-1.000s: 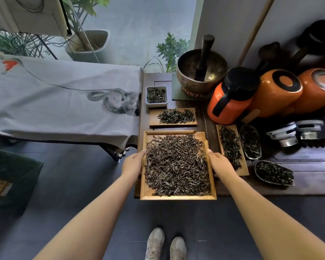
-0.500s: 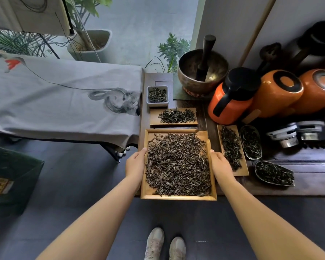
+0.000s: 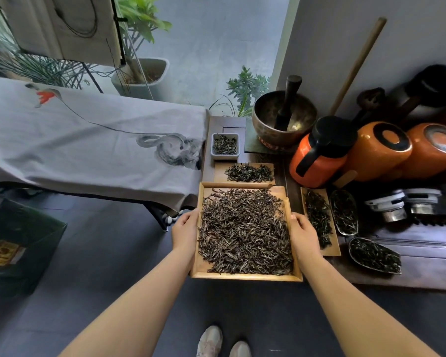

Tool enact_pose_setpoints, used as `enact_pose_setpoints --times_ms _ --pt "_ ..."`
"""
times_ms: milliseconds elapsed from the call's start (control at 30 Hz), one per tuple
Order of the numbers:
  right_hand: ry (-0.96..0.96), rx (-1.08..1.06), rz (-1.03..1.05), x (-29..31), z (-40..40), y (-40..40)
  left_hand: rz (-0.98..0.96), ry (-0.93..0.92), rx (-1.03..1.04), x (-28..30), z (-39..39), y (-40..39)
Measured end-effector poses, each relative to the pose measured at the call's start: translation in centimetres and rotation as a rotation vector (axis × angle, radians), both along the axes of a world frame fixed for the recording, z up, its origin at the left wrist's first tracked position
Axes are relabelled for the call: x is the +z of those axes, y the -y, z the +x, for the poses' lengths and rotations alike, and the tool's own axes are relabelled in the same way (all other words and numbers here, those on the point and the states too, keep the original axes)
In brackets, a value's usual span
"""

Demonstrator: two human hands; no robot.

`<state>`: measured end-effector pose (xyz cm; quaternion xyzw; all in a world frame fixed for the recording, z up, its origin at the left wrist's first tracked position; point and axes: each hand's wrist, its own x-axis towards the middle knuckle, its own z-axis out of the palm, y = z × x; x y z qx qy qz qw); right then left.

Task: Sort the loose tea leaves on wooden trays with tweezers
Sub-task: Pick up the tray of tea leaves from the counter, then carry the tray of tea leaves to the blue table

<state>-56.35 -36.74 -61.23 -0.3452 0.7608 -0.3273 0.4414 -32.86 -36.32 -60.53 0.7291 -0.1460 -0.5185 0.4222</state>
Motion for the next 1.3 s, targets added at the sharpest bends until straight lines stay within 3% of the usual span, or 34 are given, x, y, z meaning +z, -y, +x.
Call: enact_pose_setpoints --times_ms 333,633,1067,1300 --pt "0.036 0.119 -0.114 8.0 3.8 2.2 -0.113 0.000 0.113 7.6 3.8 -0.4" --pt "0.089 0.302 -0.202 17.5 12.7 4.3 -0.195 0.068 0.279 16.7 11.5 -2.8" --pt "0.271 0.618 -0.208 27.8 35.9 -2.5 -0.246 0.240 0.533 26.7 32.5 -15.0" --pt "0.237 0.796 -0.255 30.0 49.8 -9.7 -0.269 0.293 0.701 29.6 43.9 -25.6"
